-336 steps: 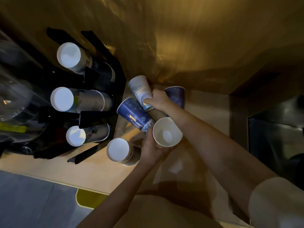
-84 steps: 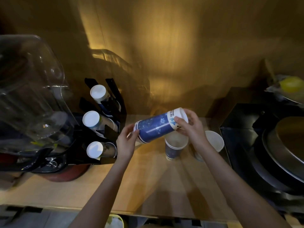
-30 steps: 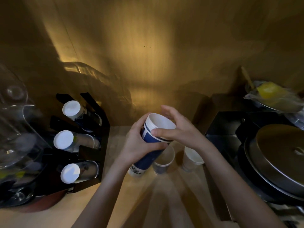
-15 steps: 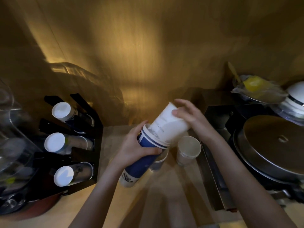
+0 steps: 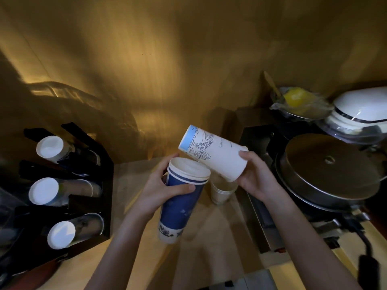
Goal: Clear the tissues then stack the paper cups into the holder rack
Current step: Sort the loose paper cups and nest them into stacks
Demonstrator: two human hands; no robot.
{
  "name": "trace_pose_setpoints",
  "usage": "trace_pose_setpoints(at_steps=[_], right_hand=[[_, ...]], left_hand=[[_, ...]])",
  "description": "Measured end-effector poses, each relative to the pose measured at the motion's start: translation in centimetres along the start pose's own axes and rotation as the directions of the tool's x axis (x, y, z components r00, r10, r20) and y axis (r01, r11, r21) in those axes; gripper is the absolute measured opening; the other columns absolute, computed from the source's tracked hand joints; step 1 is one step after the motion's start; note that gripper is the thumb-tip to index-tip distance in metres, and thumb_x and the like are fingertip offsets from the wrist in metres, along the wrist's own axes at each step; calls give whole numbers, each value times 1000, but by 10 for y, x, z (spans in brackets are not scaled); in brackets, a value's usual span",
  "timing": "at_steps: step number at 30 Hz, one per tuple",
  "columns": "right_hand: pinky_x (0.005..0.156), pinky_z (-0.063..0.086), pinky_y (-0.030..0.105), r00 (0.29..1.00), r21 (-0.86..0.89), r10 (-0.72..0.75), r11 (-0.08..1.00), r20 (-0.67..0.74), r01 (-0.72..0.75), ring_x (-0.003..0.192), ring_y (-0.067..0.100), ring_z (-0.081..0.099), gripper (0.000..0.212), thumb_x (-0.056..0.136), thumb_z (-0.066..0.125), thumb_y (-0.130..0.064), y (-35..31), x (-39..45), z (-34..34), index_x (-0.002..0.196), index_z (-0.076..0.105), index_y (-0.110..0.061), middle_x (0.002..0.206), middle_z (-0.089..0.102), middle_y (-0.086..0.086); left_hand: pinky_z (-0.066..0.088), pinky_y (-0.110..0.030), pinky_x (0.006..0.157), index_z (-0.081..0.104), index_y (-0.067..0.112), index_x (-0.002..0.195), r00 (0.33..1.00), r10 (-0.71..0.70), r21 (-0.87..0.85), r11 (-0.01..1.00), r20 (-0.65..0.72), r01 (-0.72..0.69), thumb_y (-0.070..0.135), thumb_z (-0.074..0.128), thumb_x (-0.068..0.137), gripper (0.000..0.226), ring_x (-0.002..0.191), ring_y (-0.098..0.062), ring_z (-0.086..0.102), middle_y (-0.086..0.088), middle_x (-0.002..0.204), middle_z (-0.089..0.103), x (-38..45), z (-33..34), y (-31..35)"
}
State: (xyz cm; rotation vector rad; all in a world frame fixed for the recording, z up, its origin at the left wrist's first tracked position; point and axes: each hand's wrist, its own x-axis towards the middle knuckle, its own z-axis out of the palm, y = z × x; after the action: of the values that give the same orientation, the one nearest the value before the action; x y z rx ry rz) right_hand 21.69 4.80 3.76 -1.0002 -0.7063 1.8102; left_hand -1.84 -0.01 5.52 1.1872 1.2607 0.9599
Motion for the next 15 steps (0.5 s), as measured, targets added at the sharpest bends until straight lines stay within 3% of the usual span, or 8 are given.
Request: trace_pose_setpoints(at_steps=[2, 4, 7, 10, 12, 15], right_hand=[[81, 55, 44, 1000, 18, -17, 1000, 6, 16, 122, 35, 52, 83, 53, 81, -39, -6, -5, -2, 128, 52, -16, 132, 55, 13], [74, 55, 40, 995, -24, -68, 998, -72, 66, 114, 32, 57, 58, 68, 66, -36, -12, -10, -1, 122, 56, -18, 121, 62, 9], [73, 53, 28, 913, -300, -298, 930, -279, 212, 105, 22, 62, 47, 80, 63, -27, -27, -16, 1, 125, 52, -19, 117, 63, 5], [83, 47, 23, 808, -709, -548, 657, -216, 256, 109, 12, 52, 61, 76, 72, -25, -43, -21, 0, 131, 46, -27, 125, 49, -3], [97, 38, 30, 820, -873, -562, 448, -108, 192, 119, 14, 42, 70, 71, 76, -28, -46, -18, -2, 133, 44, -31, 128, 41, -4], [104, 31, 36, 893, -962, -450, 250, -12, 113, 127, 24, 35, 80, 69, 77, -36, -31, -8, -3, 138, 39, -28, 137, 38, 4]], left_hand=[[54, -13, 60, 46, 37, 122, 1000, 2, 2, 1000, 3, -2, 18, 87, 50, 86, 84, 12, 63, 12, 113, 58, 1, 3, 0], [54, -13, 59, 45, 38, 123, 1000, -12, -6, 1000, -6, 12, 26, 85, 44, 89, 84, 10, 63, 11, 114, 58, 1, 5, -1], [52, -9, 55, 46, 30, 127, 997, -33, -39, 999, -72, 30, 16, 85, 53, 85, 80, 4, 64, 4, 116, 59, 2, 7, -6], [51, -8, 54, 43, 26, 133, 991, -67, -75, 995, -114, 59, 23, 87, 50, 94, 86, 0, 61, 4, 116, 60, 0, 7, -12], [51, -8, 54, 44, 24, 131, 987, -102, -87, 992, -125, 92, 18, 86, 57, 85, 78, 3, 64, 10, 107, 61, -2, 9, -15], [52, -10, 54, 44, 27, 125, 983, -146, -94, 986, -114, 136, 6, 78, 66, 71, 73, 5, 65, 12, 103, 60, -5, 15, -20]])
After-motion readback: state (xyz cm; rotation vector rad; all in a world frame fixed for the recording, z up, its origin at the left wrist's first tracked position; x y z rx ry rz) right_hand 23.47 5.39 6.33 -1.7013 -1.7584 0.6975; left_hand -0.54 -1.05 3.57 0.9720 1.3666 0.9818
